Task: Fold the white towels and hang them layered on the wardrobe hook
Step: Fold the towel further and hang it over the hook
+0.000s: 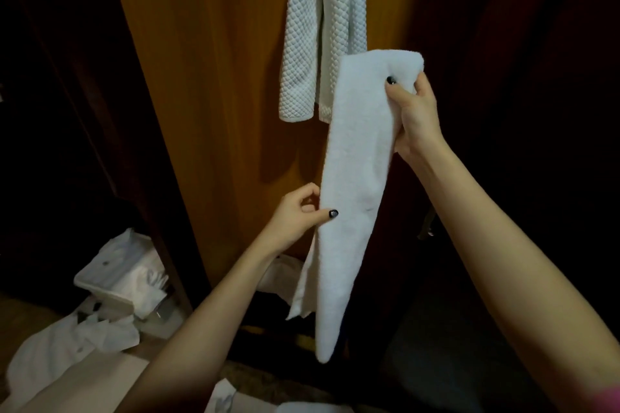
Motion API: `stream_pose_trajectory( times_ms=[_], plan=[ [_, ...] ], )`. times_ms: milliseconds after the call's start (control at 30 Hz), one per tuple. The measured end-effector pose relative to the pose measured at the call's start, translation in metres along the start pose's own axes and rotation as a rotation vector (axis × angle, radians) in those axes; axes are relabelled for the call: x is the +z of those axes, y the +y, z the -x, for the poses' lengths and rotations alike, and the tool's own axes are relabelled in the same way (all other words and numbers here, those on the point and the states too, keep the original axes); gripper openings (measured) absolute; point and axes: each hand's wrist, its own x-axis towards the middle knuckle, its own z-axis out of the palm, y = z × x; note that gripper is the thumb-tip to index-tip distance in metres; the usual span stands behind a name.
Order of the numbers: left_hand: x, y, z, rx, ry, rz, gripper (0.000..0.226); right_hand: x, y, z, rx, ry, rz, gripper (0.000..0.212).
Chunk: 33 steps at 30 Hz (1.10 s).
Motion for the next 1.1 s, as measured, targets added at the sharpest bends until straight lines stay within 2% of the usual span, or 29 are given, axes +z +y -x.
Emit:
stream_pose_trajectory(
  times_ms=[167,300,367,467,533,633,767,833,967,1100],
  plan=[
    [0.009,-0.012,0.009,-0.022,0.033,0.039,0.018,-0.002,-0.003,0.003,0.026,0.004,-0.008,0.029],
    [0.021,-0.006,0.018,0.022,0.163,0.049,0.032,-0.004,-0.006,0.002,0.046,0.051,-0.045,0.027],
    [0.025,-0.005,0.021,0.110,0.172,-0.065,0.025,-0.006,-0.008,0.000,0.052,0.072,-0.064,0.027],
    [0.023,-0.007,0.023,0.205,0.123,-0.310,0.030,-0.006,-0.010,-0.001,0.054,0.059,-0.097,0.028],
    [0.023,-0.012,0.024,0.165,0.039,-0.385,0.024,-0.004,-0.009,0.000,0.048,0.063,-0.119,0.029],
    [0.023,-0.027,0.026,0.091,-0.058,-0.367,0.035,-0.004,-0.003,-0.002,0.071,0.105,-0.148,0.029],
    [0.011,-0.033,0.028,-0.026,-0.024,-0.169,0.028,-0.012,0.003,-0.008,0.296,0.315,-0.225,0.034],
    [-0.001,-0.032,0.024,-0.057,-0.011,-0.196,0.025,-0.017,0.007,-0.009,0.367,0.355,-0.242,0.033],
    [-0.028,-0.017,0.008,-0.057,-0.005,-0.301,0.030,-0.026,0.007,-0.009,0.374,0.351,-0.337,0.031],
    [-0.059,0.012,-0.013,-0.016,0.041,-0.339,0.028,-0.035,0.003,-0.017,0.393,0.316,-0.445,0.005]
  ],
)
